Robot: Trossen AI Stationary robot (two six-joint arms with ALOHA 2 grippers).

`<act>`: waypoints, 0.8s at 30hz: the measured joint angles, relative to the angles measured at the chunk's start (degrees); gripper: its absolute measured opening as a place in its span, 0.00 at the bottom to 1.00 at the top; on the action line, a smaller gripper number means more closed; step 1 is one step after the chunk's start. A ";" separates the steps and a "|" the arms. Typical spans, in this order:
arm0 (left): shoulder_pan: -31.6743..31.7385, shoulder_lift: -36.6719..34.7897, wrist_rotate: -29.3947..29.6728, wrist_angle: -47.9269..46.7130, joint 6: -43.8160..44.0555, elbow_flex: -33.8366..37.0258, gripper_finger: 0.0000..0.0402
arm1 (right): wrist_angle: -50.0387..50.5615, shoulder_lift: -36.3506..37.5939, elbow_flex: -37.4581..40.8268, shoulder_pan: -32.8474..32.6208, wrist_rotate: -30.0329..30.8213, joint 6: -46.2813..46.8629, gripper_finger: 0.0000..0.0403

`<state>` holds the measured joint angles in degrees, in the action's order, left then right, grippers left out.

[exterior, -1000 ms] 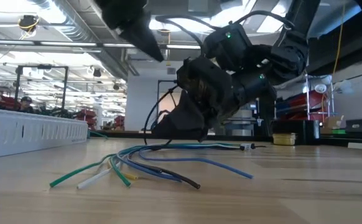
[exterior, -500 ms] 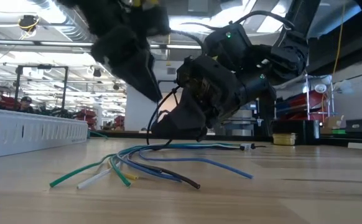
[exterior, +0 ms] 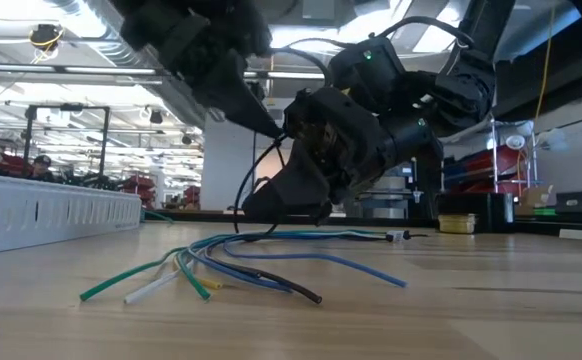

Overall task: Ziptie cables
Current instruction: Wrap the colored cables with the black zip tie

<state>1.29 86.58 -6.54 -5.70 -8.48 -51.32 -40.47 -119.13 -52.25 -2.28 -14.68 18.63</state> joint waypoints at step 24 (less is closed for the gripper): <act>-0.36 3.00 -2.06 4.80 -1.65 1.46 0.13 | 0.52 0.02 -2.29 0.00 -0.01 -1.35 0.00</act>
<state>0.94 89.58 -8.60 -0.90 -10.13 -49.87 -39.94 -119.11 -54.54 -2.28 -14.68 17.29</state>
